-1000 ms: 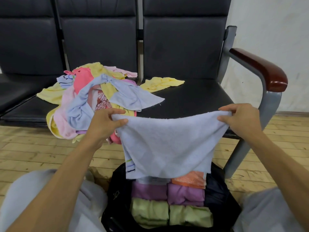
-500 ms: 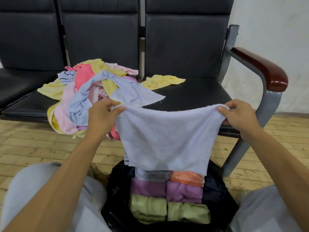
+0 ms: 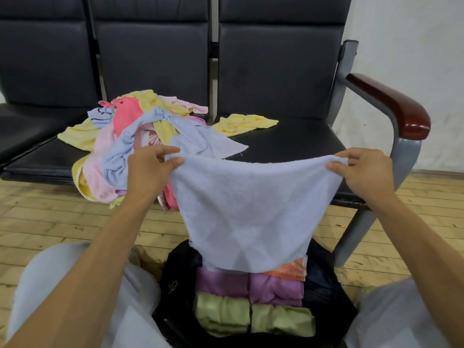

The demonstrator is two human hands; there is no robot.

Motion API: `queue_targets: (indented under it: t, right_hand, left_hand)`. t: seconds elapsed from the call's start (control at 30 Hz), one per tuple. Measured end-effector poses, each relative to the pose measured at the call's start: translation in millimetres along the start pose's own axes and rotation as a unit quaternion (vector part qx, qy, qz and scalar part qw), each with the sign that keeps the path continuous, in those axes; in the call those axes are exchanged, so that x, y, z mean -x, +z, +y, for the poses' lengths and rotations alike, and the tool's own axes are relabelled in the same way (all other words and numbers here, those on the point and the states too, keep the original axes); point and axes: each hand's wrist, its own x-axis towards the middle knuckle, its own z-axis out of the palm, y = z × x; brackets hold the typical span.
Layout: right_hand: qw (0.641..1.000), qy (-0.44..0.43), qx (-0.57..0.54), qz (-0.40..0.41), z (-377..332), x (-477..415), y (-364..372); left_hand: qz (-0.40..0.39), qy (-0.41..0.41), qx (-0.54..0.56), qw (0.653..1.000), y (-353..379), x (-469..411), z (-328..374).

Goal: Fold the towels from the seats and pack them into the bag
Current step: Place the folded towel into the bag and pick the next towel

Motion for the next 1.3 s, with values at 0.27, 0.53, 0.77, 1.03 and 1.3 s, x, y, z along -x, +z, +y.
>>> queue_targets:
  t: [0.27, 0.53, 0.77, 1.03, 1.3]
  right_hand:
    - [0.999, 0.046, -0.005, 0.005, 4.0, -0.5, 0.6]
    - [0.998, 0.028, -0.032, 0.035, 0.6, -1.5, -6.1]
    - [0.996, 0.028, -0.081, 0.038, 5.4, -30.0, -5.7]
    - [0.99, 0.006, -0.093, 0.103, 18.9, -96.8, 7.3]
    - [0.988, 0.05, -0.09, 0.119, 48.4, -157.5, 55.1]
  left_hand:
    - [0.055, 0.007, -0.019, 0.998, 8.9, 2.0, -0.6]
    - [0.044, -0.007, -0.03, 0.999, 19.9, -5.8, -2.5]
    - [-0.033, -0.037, 0.073, 0.996, 44.1, -39.8, 44.1]
    - [-0.094, -0.106, 0.152, 0.978, 95.4, -91.4, 56.6]
    - [-0.11, -0.067, 0.136, 0.982, 155.2, -144.3, 50.6]
